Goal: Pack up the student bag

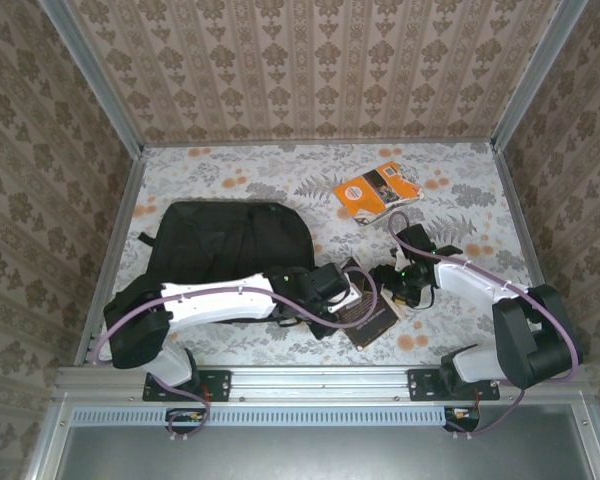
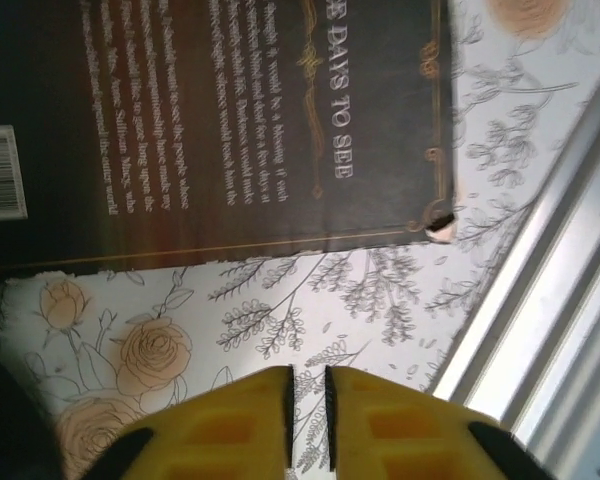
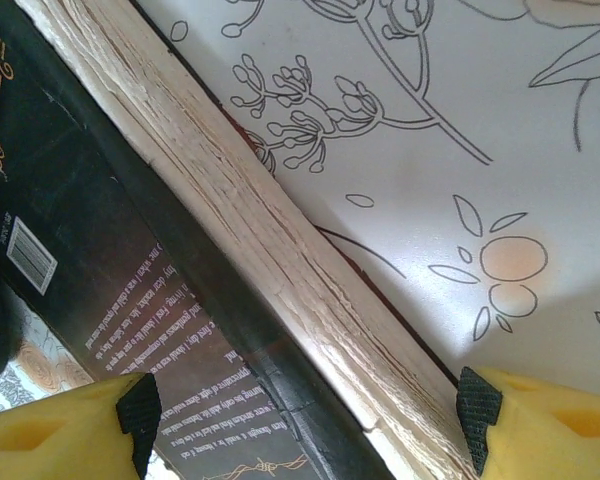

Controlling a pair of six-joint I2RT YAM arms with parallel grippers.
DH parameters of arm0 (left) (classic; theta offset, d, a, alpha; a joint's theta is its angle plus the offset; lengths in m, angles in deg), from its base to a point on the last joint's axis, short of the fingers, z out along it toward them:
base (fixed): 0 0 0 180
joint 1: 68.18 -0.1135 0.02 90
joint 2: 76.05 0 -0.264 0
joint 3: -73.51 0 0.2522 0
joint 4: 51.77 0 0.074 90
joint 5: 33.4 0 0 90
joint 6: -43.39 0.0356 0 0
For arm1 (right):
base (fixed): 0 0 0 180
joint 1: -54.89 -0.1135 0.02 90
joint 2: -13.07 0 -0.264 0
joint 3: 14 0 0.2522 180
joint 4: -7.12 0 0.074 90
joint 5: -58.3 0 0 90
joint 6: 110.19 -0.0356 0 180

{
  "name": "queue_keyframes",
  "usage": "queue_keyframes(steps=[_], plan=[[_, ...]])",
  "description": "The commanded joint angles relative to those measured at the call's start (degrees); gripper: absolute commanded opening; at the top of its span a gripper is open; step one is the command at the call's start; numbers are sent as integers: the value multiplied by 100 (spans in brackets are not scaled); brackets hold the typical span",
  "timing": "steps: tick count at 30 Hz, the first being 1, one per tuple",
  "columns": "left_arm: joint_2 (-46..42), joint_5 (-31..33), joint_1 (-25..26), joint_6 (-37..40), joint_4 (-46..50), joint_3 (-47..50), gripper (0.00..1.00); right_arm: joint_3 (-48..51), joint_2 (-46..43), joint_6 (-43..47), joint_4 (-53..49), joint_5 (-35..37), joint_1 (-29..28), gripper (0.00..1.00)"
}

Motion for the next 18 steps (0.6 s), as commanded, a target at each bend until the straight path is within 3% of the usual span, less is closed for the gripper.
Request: queue_keyframes(steps=[1,2,5,14,18], plan=[[157,232,83,446,-138,154,4,47,-14,-80,139,-320,-39,80],[225,285,117,525,-182,174,0,47,3,-83,165,-379,-33,80],[487,655,242,627,-302,217,0,72,1,-96,203,-479,-34,80],[1137,873,385,645,-583,328,0,221,-19,-91,282,-851,-36,78],[1290,918,406,628,-715,430,0,393,-38,-279,582,-1484,-63,75]])
